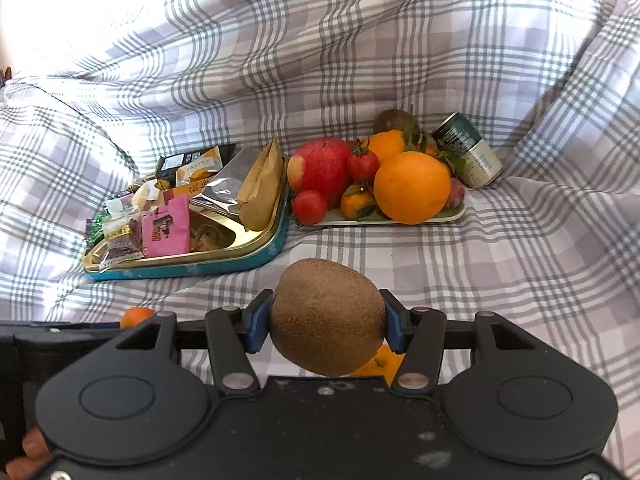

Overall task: Organize fruits
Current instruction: 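Carry the tangerine in the left tool and kiwi in the right tool to the gold tray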

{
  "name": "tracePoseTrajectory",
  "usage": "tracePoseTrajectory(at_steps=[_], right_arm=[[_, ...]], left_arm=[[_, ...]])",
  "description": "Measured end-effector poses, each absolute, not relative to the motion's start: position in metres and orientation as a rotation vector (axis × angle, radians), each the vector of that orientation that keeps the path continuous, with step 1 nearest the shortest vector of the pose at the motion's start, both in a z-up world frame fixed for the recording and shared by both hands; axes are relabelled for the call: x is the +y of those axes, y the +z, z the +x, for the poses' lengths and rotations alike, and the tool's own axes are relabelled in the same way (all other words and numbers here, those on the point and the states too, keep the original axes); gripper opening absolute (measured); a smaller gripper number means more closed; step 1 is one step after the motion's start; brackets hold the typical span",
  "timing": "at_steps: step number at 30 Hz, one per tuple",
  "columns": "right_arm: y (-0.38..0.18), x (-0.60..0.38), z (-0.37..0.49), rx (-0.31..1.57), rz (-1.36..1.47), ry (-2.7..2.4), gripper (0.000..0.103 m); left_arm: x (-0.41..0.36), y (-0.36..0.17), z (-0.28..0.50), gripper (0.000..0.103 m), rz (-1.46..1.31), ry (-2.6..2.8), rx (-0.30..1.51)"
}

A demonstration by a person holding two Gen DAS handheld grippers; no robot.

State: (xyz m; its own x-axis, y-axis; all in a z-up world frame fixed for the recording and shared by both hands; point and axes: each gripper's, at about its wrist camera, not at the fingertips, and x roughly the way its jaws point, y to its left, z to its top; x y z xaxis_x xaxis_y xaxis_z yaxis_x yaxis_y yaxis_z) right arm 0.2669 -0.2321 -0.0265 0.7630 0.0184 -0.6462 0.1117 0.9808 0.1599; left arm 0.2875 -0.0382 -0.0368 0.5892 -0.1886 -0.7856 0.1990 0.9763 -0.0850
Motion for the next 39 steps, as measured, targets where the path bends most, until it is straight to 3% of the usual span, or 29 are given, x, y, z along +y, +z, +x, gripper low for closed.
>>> tracePoseTrajectory(at_steps=[21,39], right_arm=[[0.024,-0.228,0.128,0.595,0.197,-0.062,0.057],[0.007,-0.225,0.016,0.604,0.261,-0.164,0.058]], left_arm=[[-0.034,0.040,0.166,0.047,0.085,-0.302,0.820],[-0.032,0.021,0.071,0.047,0.089,-0.252,0.891]])
